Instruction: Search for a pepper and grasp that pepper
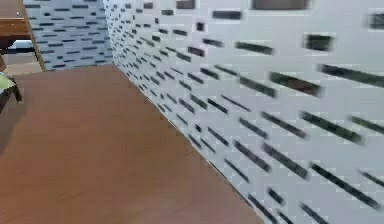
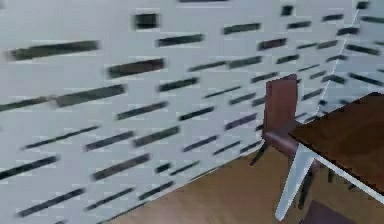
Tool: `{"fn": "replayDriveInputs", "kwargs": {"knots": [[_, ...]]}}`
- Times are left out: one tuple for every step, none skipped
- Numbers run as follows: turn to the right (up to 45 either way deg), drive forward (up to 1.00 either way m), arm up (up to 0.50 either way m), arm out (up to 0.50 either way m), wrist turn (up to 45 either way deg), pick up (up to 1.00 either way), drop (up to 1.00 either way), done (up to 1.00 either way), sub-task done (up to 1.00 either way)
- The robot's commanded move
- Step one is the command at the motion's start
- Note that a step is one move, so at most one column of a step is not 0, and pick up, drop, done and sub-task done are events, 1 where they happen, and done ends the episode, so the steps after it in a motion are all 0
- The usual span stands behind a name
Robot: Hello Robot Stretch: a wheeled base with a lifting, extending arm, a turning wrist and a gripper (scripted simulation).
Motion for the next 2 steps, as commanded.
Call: {"fn": "replayDriveInputs", "kwargs": {"knots": [[-30.0,0.00,0.00,0.00,0.0,0.00,0.00,0.00,0.00],[0.0,1.00,0.00,0.00,0.0,0.00,0.00,0.00,0.00]]}}
